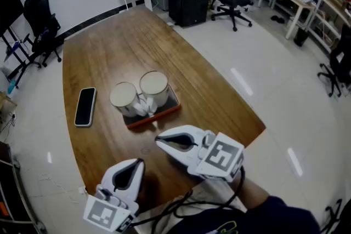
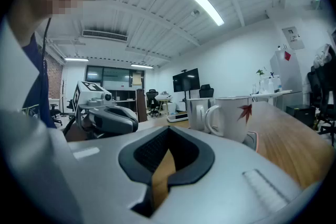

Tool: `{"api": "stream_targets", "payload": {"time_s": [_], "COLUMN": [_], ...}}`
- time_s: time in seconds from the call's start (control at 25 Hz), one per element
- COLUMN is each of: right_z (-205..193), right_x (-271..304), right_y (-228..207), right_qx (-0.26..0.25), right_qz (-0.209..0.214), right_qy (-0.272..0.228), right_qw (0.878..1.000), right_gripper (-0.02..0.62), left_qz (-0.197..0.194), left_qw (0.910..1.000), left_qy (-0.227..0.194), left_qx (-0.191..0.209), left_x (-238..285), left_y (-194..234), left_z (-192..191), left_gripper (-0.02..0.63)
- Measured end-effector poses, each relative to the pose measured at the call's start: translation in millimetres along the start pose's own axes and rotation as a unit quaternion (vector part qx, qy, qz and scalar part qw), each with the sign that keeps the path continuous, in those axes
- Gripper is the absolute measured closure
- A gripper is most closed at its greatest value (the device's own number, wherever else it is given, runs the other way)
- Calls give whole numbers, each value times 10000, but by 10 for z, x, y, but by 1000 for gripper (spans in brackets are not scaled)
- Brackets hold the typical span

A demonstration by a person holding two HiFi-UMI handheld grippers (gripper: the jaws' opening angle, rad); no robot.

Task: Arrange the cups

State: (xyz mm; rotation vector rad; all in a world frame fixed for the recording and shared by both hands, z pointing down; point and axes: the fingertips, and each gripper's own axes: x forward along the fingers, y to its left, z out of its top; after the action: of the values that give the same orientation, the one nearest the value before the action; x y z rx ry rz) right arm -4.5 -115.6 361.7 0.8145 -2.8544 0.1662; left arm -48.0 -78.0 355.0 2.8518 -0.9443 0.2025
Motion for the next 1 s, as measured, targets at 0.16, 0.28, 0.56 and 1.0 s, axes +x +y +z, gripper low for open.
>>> {"api": "stream_targets", "payload": {"time_s": [0.16,0.28,0.56,1.0], "right_z": [17,23,8,-5], "right_x": [-8,-10,-4,1], "right_y": [12,10,6,-36], "right_qx": [0,-2,1,43], "right_qz": [21,12,14,-93], "right_qy": [-8,-9,-2,-3], "right_qw": [10000,10000,10000,9999], "right_gripper": [595,595,595,595], "left_qz": [-1,-8,-8,439], "left_qw": [10000,9999,10000,9990], "left_qy": [10,14,7,-2], "left_qx": [72,131,33,-4], "left_x": [-13,-19,-7,-23], "left_y": [-3,5,-6,144], "left_z": [1,-4,0,-32], "left_gripper": [603,603,603,603]}}
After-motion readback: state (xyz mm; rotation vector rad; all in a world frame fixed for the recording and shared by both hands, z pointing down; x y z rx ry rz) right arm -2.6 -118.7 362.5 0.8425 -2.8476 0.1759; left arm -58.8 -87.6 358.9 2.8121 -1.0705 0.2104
